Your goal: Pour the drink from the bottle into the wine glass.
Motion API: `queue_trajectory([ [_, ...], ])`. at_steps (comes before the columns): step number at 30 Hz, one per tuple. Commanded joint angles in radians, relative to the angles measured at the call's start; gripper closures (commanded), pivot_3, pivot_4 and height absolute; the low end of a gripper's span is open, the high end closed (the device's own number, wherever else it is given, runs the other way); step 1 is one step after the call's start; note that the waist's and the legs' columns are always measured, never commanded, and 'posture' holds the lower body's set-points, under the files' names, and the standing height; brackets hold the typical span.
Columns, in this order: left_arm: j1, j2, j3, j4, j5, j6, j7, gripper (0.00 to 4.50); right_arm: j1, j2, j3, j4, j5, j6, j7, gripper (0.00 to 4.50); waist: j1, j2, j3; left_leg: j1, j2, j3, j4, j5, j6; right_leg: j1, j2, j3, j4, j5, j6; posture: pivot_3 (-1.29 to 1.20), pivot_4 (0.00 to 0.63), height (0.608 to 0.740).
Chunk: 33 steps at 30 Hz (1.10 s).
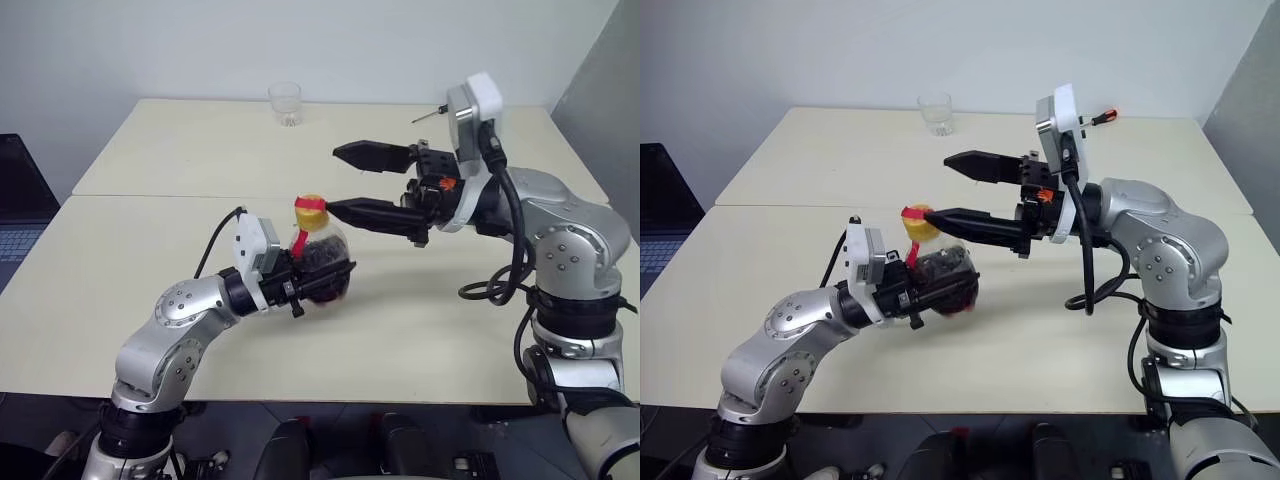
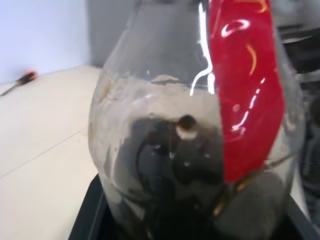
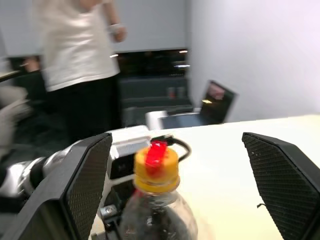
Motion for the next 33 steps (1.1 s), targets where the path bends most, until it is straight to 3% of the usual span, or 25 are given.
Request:
queue_trajectory([
  [1, -0.074, -0.039, -0.022, 0.049, 0.056, -0.063, 0.029, 2.48, 0.024, 0.017, -0.039, -0.102, 0.057, 0.03, -0.12, 0.05, 0.0, 0.0, 0.0, 0.0, 0.0, 0.0, 0.0, 0.0, 0.0, 0.0, 0.0, 0.0, 0.0, 0.0, 0.0, 0.0, 0.15, 0.74],
  [9, -0.236, -0.118, -0.074, 0.307, 0.182, -0.2, 0.006, 2.48, 0.053, 0.121, 0.13, -0.112, -0.224, -0.097, -0.39, 0.05, -0.003, 0.0, 0.0, 0.0, 0.0, 0.001, 0.0, 0.0, 0.0, -0.001, 0.0, 0.0, 0.001, 0.0, 0.0, 0.0, 0.15, 0.74],
  [13, -0.257, -0.124, -0.072, 0.345, 0.195, -0.23, -0.014, 2.48, 0.038, 0.168, 0.168, -0.074, -0.308, -0.15, -0.436, 0.05, -0.004, 0.0, 0.0, 0.0, 0.0, 0.001, -0.001, 0.0, 0.0, -0.001, 0.0, 0.0, 0.0, 0.0, 0.0, 0.0, 0.15, 0.74],
  [23, -0.246, -0.123, -0.074, 0.34, 0.201, -0.233, -0.035, 2.48, -0.005, 0.214, 0.191, 0.008, -0.411, -0.213, -0.443, 0.05, -0.003, 0.0, 0.0, 0.0, 0.0, 0.001, 0.0, 0.0, 0.0, -0.001, 0.0, 0.001, 0.0, 0.0, 0.0, 0.0, 0.15, 0.74],
  [33, -0.236, -0.122, -0.07, 0.321, 0.196, -0.211, -0.042, 2.48, 0.01, 0.201, 0.178, -0.018, -0.391, -0.193, -0.406, 0.05, -0.003, 0.0, 0.0, 0.0, 0.0, 0.001, 0.0, 0.0, 0.0, -0.001, 0.0, 0.0, 0.0, 0.0, 0.0, 0.0, 0.15, 0.74],
])
